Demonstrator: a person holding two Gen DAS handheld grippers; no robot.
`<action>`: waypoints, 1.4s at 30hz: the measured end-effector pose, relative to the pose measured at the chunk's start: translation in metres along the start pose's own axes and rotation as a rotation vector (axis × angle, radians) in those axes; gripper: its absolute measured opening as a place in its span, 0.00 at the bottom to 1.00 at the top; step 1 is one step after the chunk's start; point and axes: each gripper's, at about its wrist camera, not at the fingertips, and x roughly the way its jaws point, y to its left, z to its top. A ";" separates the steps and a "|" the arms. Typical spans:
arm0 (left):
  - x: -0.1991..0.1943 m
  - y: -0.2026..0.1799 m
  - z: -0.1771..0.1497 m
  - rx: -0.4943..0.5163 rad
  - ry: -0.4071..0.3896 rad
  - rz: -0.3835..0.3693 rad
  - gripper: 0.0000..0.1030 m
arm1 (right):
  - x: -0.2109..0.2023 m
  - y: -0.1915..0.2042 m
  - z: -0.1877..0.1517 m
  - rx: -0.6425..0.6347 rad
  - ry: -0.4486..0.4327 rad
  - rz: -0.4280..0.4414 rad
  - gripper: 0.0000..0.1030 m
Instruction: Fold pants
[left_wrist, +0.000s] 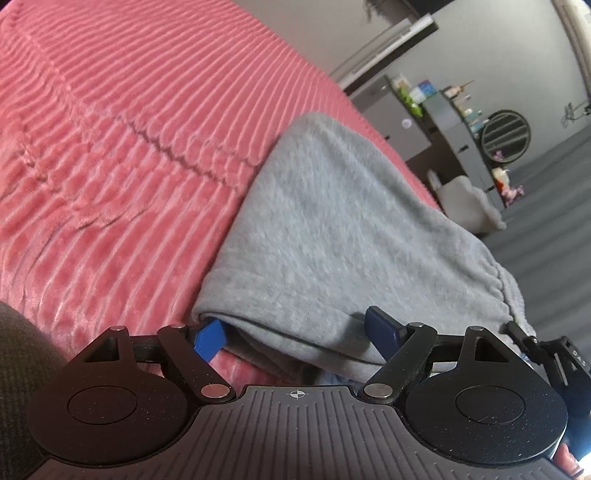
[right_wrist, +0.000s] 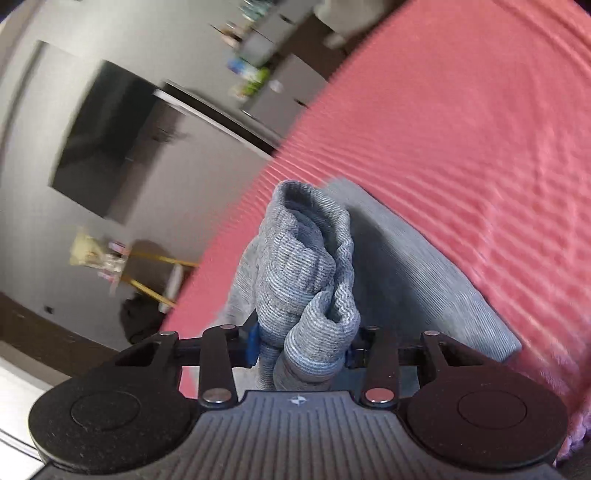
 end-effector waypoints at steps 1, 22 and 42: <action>-0.001 -0.001 0.000 0.010 -0.003 0.001 0.82 | -0.005 0.003 0.000 -0.031 -0.014 0.003 0.38; -0.022 -0.042 0.001 0.292 0.024 0.131 0.85 | 0.001 -0.035 0.014 -0.272 0.134 -0.206 0.78; 0.099 -0.025 0.092 0.345 0.300 -0.035 0.89 | 0.079 -0.045 0.054 -0.367 0.444 -0.030 0.91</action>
